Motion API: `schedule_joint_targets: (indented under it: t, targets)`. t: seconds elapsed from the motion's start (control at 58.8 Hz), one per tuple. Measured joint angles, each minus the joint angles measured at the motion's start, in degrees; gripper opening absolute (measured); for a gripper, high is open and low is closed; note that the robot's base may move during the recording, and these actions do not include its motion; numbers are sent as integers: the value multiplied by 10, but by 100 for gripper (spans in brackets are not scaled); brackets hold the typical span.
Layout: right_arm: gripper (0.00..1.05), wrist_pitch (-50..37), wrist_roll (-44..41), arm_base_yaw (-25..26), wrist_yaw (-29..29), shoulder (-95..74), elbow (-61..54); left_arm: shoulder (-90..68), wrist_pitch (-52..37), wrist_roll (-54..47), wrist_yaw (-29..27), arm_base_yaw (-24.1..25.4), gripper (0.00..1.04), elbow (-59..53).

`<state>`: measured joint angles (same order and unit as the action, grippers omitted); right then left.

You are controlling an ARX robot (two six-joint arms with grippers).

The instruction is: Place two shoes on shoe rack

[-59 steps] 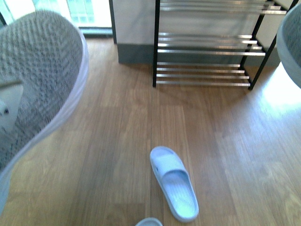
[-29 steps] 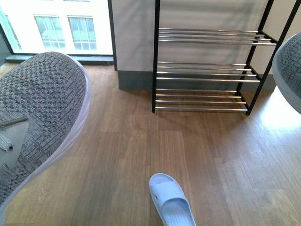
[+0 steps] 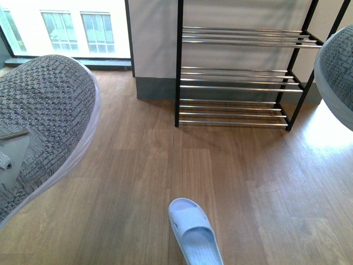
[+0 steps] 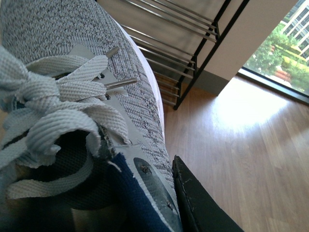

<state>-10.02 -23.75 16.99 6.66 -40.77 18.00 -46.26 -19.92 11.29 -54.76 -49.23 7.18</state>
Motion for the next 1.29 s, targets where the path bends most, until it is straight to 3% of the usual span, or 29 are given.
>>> schedule_joint_targets:
  t: [1.292]
  targets:
    - [1, 1, 0, 2, -14, 0, -1, 0, 0, -1, 8, -1, 2, 0]
